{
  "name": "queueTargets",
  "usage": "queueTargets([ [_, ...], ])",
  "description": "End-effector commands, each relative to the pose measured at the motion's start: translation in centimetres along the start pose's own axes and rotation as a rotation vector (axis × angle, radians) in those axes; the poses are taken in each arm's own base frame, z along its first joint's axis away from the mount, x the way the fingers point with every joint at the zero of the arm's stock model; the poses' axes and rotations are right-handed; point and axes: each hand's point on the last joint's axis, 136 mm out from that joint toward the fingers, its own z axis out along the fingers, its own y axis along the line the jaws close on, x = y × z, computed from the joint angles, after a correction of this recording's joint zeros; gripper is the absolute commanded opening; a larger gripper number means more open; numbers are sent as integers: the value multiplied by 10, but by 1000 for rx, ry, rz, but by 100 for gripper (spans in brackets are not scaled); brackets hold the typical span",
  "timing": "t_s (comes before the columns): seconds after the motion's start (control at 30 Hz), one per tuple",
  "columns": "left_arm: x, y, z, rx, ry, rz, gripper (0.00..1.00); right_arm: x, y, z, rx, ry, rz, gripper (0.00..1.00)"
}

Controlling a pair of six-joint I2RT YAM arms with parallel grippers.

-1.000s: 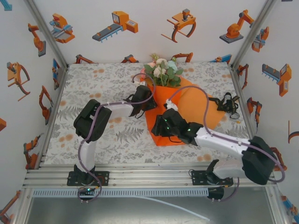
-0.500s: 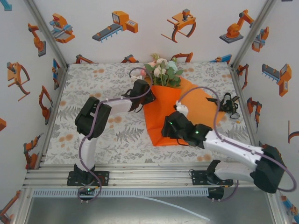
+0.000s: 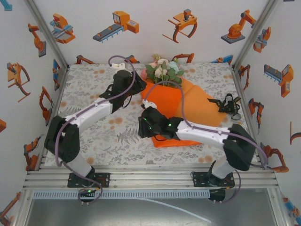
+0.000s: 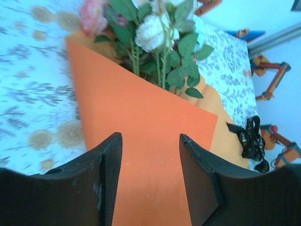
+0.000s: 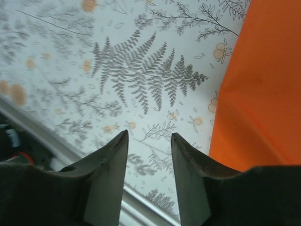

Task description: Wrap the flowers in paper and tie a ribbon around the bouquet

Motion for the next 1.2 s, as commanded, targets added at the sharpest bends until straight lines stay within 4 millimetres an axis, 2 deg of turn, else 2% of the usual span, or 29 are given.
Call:
queueTargets([
  [0.0,25,58,-16,-214,63,59,52,11,-27,14,149,66,-121,47],
  [0.13,36,75,-25,-233,74,56,54,19,-59,14,310,94,-194,53],
  [0.3,47,75,-17,-216,101,40,55,27,-101,-3,527,126,-245,55],
  [0.4,54,73,-10,-195,121,50,55,30,-110,-13,556,118,-225,55],
  [0.63,78,76,5,-184,183,62,56,55,-135,-13,586,141,-129,54],
  [0.73,91,73,16,-151,227,49,57,62,-151,-18,632,142,-112,54],
  [0.87,111,60,35,-83,301,12,57,66,-172,-34,676,123,-56,55],
  [0.93,119,51,45,-38,323,-15,56,67,-176,-38,658,106,-27,55],
  [1.07,137,25,62,77,366,-65,49,66,-158,-28,530,89,-8,55],
  [1.17,149,22,73,65,379,-66,44,60,-156,-35,540,85,11,55],
])
